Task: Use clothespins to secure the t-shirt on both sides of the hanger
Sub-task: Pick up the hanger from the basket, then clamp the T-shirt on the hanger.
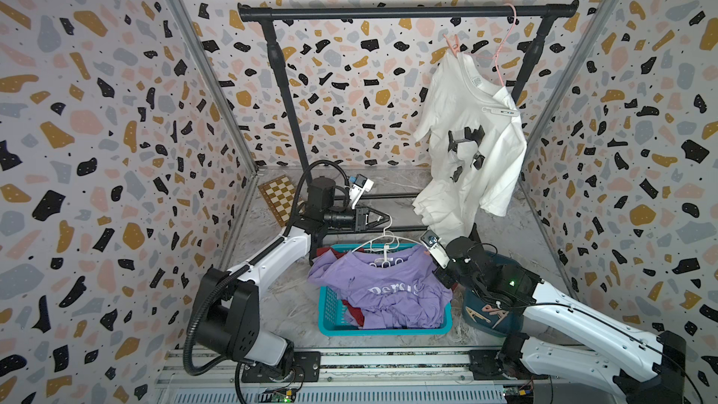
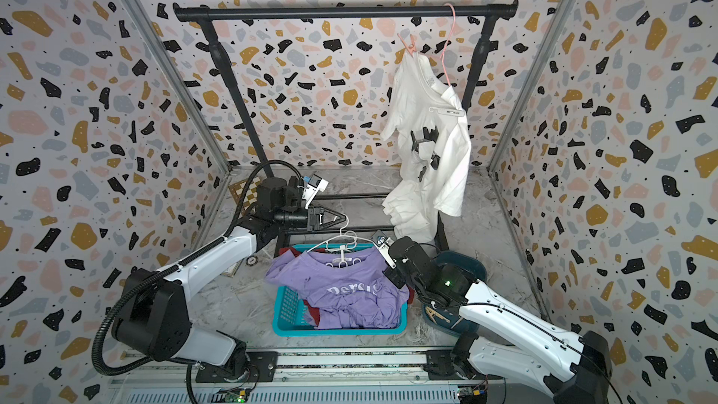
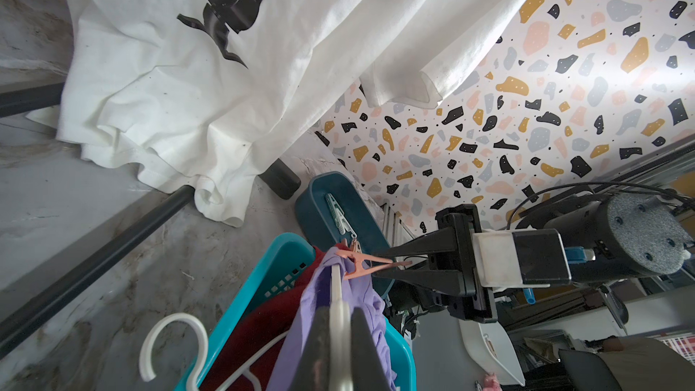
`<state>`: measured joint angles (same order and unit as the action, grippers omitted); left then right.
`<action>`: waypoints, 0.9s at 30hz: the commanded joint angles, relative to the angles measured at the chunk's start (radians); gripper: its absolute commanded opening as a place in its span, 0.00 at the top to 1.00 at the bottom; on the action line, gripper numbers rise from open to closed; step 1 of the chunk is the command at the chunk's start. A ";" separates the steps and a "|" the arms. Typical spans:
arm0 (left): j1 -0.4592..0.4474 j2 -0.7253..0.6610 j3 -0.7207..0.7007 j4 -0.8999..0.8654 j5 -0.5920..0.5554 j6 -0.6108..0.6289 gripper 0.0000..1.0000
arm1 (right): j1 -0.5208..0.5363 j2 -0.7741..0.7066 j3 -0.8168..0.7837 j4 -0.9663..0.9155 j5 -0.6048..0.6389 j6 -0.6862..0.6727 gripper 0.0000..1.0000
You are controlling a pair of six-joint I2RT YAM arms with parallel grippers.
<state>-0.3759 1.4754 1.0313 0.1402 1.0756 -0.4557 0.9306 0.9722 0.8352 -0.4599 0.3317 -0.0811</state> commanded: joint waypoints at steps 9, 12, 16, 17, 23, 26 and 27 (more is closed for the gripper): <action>-0.003 -0.040 0.026 0.077 0.042 -0.010 1.00 | 0.031 0.029 0.041 0.071 0.017 -0.036 1.00; -0.003 -0.042 0.020 0.092 0.046 -0.019 1.00 | 0.031 0.037 0.042 0.067 0.036 -0.033 1.00; -0.004 -0.048 0.014 0.128 0.059 -0.037 1.00 | 0.031 0.031 0.036 0.077 0.038 -0.020 0.99; -0.004 -0.049 0.011 0.135 0.062 -0.040 1.00 | 0.031 0.028 0.036 0.079 0.035 -0.018 0.97; -0.005 -0.062 -0.006 0.188 0.087 -0.056 1.00 | 0.031 0.038 0.036 0.078 0.033 -0.016 0.88; -0.007 -0.065 -0.010 0.205 0.098 -0.061 1.00 | 0.031 0.046 0.038 0.081 0.029 -0.016 0.87; -0.008 -0.065 -0.010 0.205 0.098 -0.061 1.00 | 0.031 0.049 0.038 0.082 0.027 -0.017 0.87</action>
<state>-0.3771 1.4441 1.0271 0.2481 1.1271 -0.4980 0.9558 1.0130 0.8387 -0.3870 0.3611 -0.1112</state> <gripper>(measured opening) 0.076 0.160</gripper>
